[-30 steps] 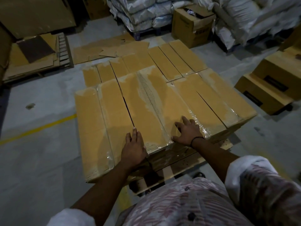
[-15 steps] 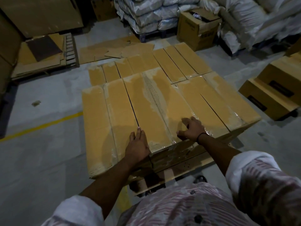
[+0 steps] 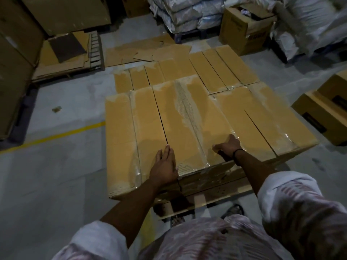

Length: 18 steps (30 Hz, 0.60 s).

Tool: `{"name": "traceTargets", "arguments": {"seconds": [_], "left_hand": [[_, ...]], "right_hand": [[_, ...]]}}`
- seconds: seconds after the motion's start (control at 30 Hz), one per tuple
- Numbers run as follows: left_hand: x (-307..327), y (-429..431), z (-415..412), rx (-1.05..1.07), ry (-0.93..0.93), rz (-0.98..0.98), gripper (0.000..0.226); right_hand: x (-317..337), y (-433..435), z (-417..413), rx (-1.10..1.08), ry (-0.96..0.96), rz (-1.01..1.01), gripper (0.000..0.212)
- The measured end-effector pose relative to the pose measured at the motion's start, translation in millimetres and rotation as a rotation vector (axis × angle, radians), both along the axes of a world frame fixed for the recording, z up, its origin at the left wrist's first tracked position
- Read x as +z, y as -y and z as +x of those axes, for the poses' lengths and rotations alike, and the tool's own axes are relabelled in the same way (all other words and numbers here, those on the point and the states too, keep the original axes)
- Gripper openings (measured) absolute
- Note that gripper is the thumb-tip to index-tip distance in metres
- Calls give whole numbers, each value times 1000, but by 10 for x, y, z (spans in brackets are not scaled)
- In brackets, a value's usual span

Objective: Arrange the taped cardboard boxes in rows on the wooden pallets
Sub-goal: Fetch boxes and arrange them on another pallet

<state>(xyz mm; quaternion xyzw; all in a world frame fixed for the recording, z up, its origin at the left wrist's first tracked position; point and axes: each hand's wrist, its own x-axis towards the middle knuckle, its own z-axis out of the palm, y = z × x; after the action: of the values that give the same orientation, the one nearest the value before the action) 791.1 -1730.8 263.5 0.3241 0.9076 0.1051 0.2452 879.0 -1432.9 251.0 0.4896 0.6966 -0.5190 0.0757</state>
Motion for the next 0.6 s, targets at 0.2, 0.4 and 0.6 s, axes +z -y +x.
{"name": "traceTargets", "arguments": {"seconds": [0.2, 0.4, 0.6], "left_hand": [[-41, 44, 12, 13, 27, 60, 88], [-61, 42, 12, 17, 38, 98, 88], [-25, 6, 11, 9, 40, 80, 87]], "right_hand": [[-666, -221, 21, -13, -25, 79, 129], [-16, 79, 80, 39, 4, 159, 115], [-4, 54, 57, 111, 70, 183, 119]]}}
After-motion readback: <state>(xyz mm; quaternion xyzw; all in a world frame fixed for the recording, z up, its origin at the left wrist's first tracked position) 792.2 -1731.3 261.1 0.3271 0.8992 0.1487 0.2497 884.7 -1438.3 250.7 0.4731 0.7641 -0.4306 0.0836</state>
